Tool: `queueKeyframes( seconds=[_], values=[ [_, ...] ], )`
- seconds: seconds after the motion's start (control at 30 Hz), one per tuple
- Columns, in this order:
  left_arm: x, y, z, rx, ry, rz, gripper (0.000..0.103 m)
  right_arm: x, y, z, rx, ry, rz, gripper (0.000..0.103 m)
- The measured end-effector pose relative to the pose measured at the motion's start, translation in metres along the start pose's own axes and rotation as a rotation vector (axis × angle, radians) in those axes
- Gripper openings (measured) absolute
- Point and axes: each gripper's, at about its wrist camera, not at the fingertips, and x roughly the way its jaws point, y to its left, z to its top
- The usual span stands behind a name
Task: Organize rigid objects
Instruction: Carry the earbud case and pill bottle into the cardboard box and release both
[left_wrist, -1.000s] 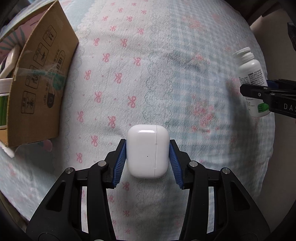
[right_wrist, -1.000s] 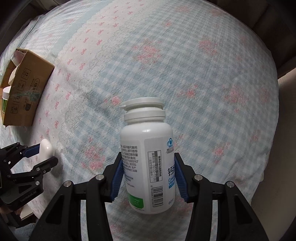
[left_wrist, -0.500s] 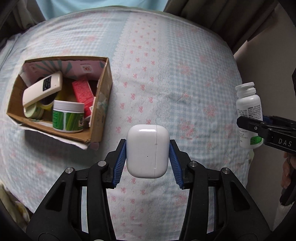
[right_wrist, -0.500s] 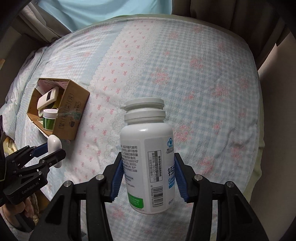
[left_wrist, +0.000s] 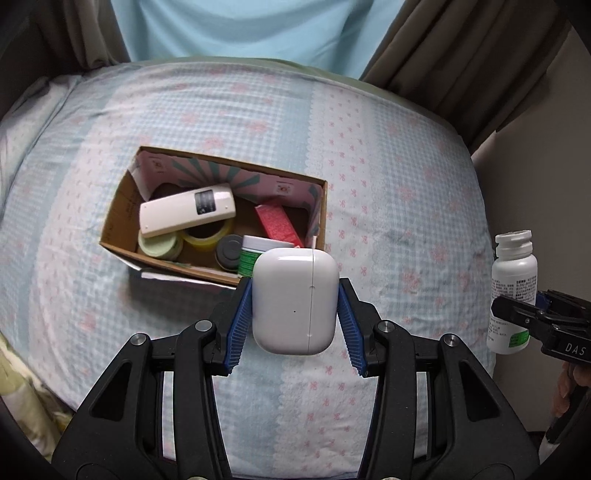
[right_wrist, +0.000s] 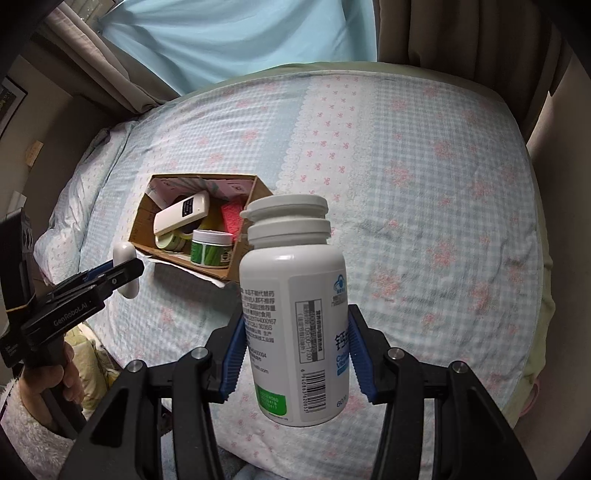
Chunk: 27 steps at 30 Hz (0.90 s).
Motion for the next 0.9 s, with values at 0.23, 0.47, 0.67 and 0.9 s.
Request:
queueKeyframes(
  seconds=[0.23,0.47,0.67,0.9],
  values=[
    [-0.023,0.072,0.025,0.022,-0.037,-0.024,0.042,0.008,0.068,0.01,0.048,-0.023,0.02,0.047],
    [-0.004,0.138,0.06,0.039,-0.001,-0.06,0.041,0.045,0.129,0.051,0.09,-0.045,0.018,0.047],
    [0.05,0.16,0.082,0.114,0.051,-0.114,0.041,0.089,0.154,0.083,0.178,-0.077,0.012,0.047],
    [0.114,0.162,0.088,0.238,0.088,-0.108,0.041,0.142,0.152,0.109,0.319,-0.077,0.002,0.047]
  ],
)
